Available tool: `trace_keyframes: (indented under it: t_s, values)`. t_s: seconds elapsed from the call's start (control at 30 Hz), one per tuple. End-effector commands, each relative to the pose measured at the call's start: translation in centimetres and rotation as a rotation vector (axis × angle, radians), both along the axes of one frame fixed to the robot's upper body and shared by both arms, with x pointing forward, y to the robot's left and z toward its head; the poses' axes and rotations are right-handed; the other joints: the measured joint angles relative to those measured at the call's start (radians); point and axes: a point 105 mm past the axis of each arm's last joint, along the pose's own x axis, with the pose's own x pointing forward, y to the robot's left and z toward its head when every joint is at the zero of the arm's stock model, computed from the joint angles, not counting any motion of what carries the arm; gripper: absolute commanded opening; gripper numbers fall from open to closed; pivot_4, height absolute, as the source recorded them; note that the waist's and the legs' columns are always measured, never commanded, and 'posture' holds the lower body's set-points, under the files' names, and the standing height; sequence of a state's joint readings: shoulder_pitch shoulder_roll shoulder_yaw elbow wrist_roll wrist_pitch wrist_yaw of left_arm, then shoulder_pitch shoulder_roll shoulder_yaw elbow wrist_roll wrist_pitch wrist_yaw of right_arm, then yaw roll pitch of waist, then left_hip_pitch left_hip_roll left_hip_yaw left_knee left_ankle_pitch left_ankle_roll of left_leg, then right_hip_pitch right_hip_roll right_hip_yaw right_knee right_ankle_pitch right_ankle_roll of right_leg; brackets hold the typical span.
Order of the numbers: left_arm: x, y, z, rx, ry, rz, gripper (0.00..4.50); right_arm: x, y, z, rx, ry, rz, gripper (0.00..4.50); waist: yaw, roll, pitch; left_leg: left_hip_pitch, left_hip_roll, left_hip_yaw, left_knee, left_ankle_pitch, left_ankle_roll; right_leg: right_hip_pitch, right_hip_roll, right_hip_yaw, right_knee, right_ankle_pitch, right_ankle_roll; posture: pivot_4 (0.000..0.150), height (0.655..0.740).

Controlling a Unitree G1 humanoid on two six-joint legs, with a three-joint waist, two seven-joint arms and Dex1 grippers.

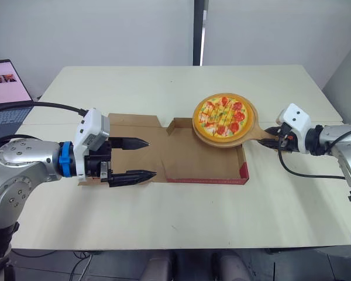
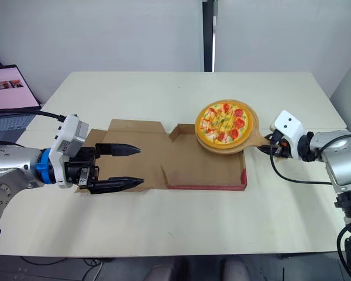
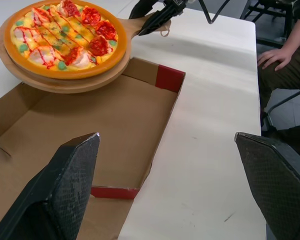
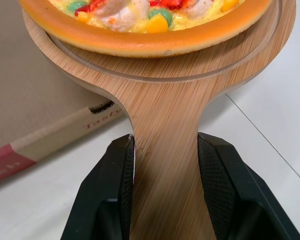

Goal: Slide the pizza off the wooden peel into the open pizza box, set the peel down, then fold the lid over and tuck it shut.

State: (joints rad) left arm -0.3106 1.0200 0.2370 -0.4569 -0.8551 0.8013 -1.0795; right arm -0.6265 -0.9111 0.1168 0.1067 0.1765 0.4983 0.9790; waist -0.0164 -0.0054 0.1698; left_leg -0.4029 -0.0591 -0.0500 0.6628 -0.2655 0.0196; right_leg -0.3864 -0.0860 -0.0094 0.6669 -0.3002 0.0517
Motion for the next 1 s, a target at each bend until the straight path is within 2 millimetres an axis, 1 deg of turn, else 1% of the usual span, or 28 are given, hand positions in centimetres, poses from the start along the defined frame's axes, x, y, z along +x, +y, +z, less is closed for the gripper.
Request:
trace_keyframes:
  t_s: [0.03,0.17,0.33,0.57,0.77,0.87,1.0]
  values:
    - [-0.3,0.2,0.9,0.020,-0.056,0.003,4.50,0.3,0.1,4.1,-0.032,-0.165,0.050,1.57,0.000,0.000,0.000,0.000,0.000,0.000,0.000,0.000,0.000,0.000,0.000,0.000,0.000,0.000,0.000,0.150,0.7281]
    - [-0.2,0.2,0.6,0.029,-0.052,-0.003,4.50,0.6,-0.2,4.7,-0.088,-0.226,0.075,1.57,0.000,0.000,0.000,0.000,0.000,0.000,0.000,0.000,0.000,0.000,0.000,0.000,0.000,0.000,0.000,0.150,0.7281]
    - [-0.1,0.0,0.5,0.031,-0.052,-0.013,4.50,0.5,0.0,4.8,-0.141,-0.270,0.121,1.57,0.000,0.000,0.000,0.000,0.000,0.000,0.000,0.000,0.000,0.000,0.000,0.000,0.000,0.000,0.000,0.150,0.7281]
    - [-0.2,-0.2,-0.3,0.059,-0.044,-0.031,4.50,0.7,-0.1,4.7,-0.180,-0.295,0.114,1.57,0.000,0.000,0.000,0.000,0.000,0.001,0.000,0.000,0.000,-0.001,0.000,0.000,0.001,0.000,0.000,0.150,0.7281]
    - [-0.3,-0.2,-0.7,0.069,-0.039,-0.035,4.50,1.1,-0.3,4.9,-0.196,-0.319,0.101,1.57,0.000,0.000,0.000,0.000,0.000,0.001,0.001,0.000,0.000,-0.002,0.000,0.000,0.007,-0.001,-0.001,0.150,0.7281]
    - [-0.3,-0.2,-0.7,0.069,-0.041,-0.036,4.50,1.4,-0.6,5.3,-0.208,-0.341,0.078,1.57,-0.002,0.000,0.000,0.001,0.000,0.001,0.001,0.000,-0.001,-0.002,0.000,0.000,0.008,-0.001,-0.001,0.150,0.7281]
    - [-0.3,-0.2,-0.7,0.068,-0.043,-0.037,4.50,2.2,-1.6,6.2,-0.247,-0.391,0.028,1.57,-0.004,0.000,0.000,0.001,0.000,0.001,0.001,0.000,-0.001,-0.002,0.000,0.001,0.009,-0.001,-0.001,0.150,0.7281]
